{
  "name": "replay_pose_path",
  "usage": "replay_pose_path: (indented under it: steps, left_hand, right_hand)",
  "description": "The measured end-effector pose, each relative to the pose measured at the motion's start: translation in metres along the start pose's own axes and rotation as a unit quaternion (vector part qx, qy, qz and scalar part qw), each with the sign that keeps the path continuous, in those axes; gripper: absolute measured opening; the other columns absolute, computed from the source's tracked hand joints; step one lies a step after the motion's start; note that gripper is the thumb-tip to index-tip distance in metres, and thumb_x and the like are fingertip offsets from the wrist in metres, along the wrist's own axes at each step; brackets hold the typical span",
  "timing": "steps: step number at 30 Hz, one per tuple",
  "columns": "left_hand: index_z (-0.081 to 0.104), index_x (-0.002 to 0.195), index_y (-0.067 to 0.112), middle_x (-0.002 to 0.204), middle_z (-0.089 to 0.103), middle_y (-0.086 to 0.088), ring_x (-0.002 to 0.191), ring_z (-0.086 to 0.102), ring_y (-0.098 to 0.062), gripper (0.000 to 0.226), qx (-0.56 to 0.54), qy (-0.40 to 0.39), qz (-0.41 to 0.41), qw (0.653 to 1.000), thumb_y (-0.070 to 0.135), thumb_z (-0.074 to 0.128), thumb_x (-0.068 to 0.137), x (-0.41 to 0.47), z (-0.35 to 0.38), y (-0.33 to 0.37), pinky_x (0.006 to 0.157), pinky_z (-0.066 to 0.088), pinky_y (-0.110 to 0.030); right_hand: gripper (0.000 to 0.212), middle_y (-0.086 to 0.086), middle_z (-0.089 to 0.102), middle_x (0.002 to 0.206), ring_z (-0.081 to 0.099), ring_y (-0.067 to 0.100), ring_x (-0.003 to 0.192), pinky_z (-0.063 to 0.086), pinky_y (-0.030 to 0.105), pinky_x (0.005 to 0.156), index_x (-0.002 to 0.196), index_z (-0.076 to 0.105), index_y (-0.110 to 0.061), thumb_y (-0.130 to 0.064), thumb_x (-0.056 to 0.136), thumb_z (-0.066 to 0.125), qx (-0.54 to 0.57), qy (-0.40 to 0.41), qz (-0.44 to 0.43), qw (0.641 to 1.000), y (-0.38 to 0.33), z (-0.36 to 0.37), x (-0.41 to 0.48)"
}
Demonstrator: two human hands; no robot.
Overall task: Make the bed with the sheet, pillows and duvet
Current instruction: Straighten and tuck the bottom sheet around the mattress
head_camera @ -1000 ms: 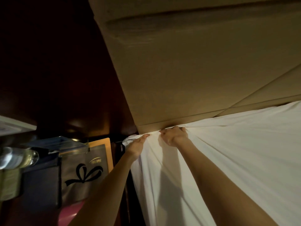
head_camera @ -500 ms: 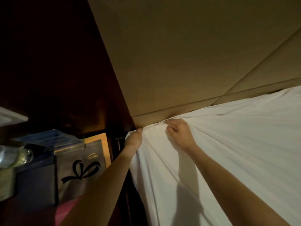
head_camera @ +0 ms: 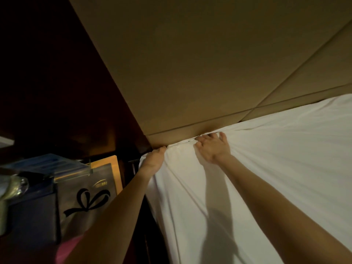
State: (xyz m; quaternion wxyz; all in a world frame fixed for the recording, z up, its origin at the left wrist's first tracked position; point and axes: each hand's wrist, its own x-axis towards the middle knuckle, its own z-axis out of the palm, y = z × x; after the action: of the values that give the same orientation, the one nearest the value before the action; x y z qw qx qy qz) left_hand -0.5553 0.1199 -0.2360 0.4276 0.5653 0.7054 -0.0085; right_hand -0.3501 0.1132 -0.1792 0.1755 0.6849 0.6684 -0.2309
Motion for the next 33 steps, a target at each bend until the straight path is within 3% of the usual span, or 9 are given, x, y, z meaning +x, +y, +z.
replay_pose_path:
  steps: [3, 6, 11, 14, 16, 19, 24, 28, 33]
  left_hand:
    - [0.049, 0.13, 0.023, 0.131, 0.056, -0.009, 0.117, 0.054, -0.031, 0.038, -0.067, 0.024, -0.013, 0.997, 0.035, 0.031, 0.099, 0.0, 0.002, -0.006, 0.1, 0.041, -0.037]
    - [0.068, 0.111, 0.021, 0.109, 0.066, 0.004, 0.105, 0.057, -0.013, 0.031, -0.282, 0.067, -0.033, 0.956, 0.04, 0.049, 0.096, -0.033, 0.006, -0.009, 0.089, 0.038, -0.022]
    - [0.049, 0.124, 0.011, 0.129, 0.046, -0.008, 0.118, 0.046, -0.022, 0.042, -0.349, 0.13, -0.032, 0.928, 0.036, 0.059, 0.092, -0.077, 0.028, -0.025, 0.106, 0.037, -0.039]
    - [0.048, 0.079, 0.008, 0.094, 0.048, -0.023, 0.089, 0.052, -0.032, 0.042, -0.374, 0.161, -0.077, 0.91, 0.048, 0.059, 0.087, -0.101, 0.052, -0.038, 0.084, 0.045, -0.043]
    - [0.039, 0.064, 0.016, 0.079, 0.046, -0.016, 0.075, 0.048, -0.026, 0.045, -0.399, 0.136, -0.077, 0.903, 0.049, 0.054, 0.09, -0.12, 0.062, -0.043, 0.075, 0.04, -0.038]
    - [0.051, 0.08, 0.017, 0.094, 0.059, -0.009, 0.093, 0.056, -0.026, 0.03, -0.402, 0.085, -0.098, 0.907, 0.04, 0.046, 0.098, -0.137, 0.065, -0.049, 0.089, 0.043, -0.037]
    - [0.05, 0.101, -0.003, 0.097, 0.056, -0.017, 0.093, 0.055, -0.029, 0.032, -0.264, 0.048, -0.065, 0.961, 0.026, 0.035, 0.103, -0.145, 0.042, -0.046, 0.073, 0.038, -0.029]
    - [0.043, 0.1, 0.0, 0.11, 0.057, -0.029, 0.1, 0.057, -0.039, 0.019, -0.175, 0.073, -0.067, 0.98, 0.018, 0.037, 0.103, -0.145, 0.032, -0.056, 0.07, 0.039, -0.031]
    - [0.043, 0.124, -0.011, 0.125, 0.052, -0.029, 0.113, 0.053, -0.04, 0.04, -0.121, 0.054, -0.119, 0.984, 0.022, 0.039, 0.102, -0.137, 0.034, -0.046, 0.09, 0.046, -0.039]
  right_hand:
    - [0.048, 0.001, 0.044, 0.133, 0.03, 0.022, 0.132, 0.002, 0.049, 0.115, 0.129, 0.048, -0.022, -0.036, 0.096, 0.015, 0.007, 0.03, 0.03, 0.999, -0.009, 0.009, 0.005]
    - [0.047, 0.002, 0.045, 0.132, 0.03, 0.021, 0.132, 0.0, 0.049, 0.115, 0.127, 0.05, -0.021, -0.036, 0.097, 0.017, 0.034, 0.046, 0.02, 0.998, -0.007, 0.012, 0.004]
    - [0.039, -0.004, 0.043, 0.143, 0.024, 0.015, 0.138, -0.004, 0.04, 0.115, 0.135, 0.049, -0.025, -0.03, 0.1, 0.031, 0.168, 0.128, -0.006, 0.977, 0.005, 0.019, -0.014]
    - [0.047, -0.004, 0.024, 0.156, 0.009, 0.017, 0.147, -0.001, 0.037, 0.116, 0.146, 0.034, -0.028, -0.03, 0.099, 0.04, 0.222, 0.137, -0.012, 0.965, 0.005, 0.03, -0.042]
    - [0.054, -0.003, 0.009, 0.16, 0.0, 0.019, 0.148, -0.002, 0.037, 0.116, 0.149, 0.025, -0.029, -0.03, 0.098, 0.043, 0.243, 0.113, -0.008, 0.963, 0.003, 0.033, -0.063]
    - [0.059, -0.002, -0.003, 0.161, -0.007, 0.018, 0.148, -0.004, 0.037, 0.117, 0.15, 0.019, -0.03, -0.029, 0.097, 0.045, 0.246, 0.081, -0.004, 0.966, -0.001, 0.042, -0.09]
    - [0.058, 0.002, -0.002, 0.161, -0.004, 0.02, 0.148, 0.0, 0.038, 0.118, 0.15, 0.022, -0.024, -0.025, 0.097, 0.046, 0.256, 0.056, 0.01, 0.965, -0.006, 0.048, -0.123]
    - [0.05, 0.006, 0.012, 0.16, 0.011, 0.023, 0.147, 0.011, 0.031, 0.117, 0.145, 0.036, -0.015, -0.02, 0.096, 0.047, 0.301, 0.084, 0.017, 0.95, -0.007, 0.049, -0.149]
    - [0.048, 0.007, 0.02, 0.158, 0.022, 0.024, 0.144, 0.017, 0.028, 0.115, 0.145, 0.036, -0.014, -0.022, 0.098, 0.044, 0.25, 0.116, 0.071, 0.959, 0.019, 0.061, -0.194]
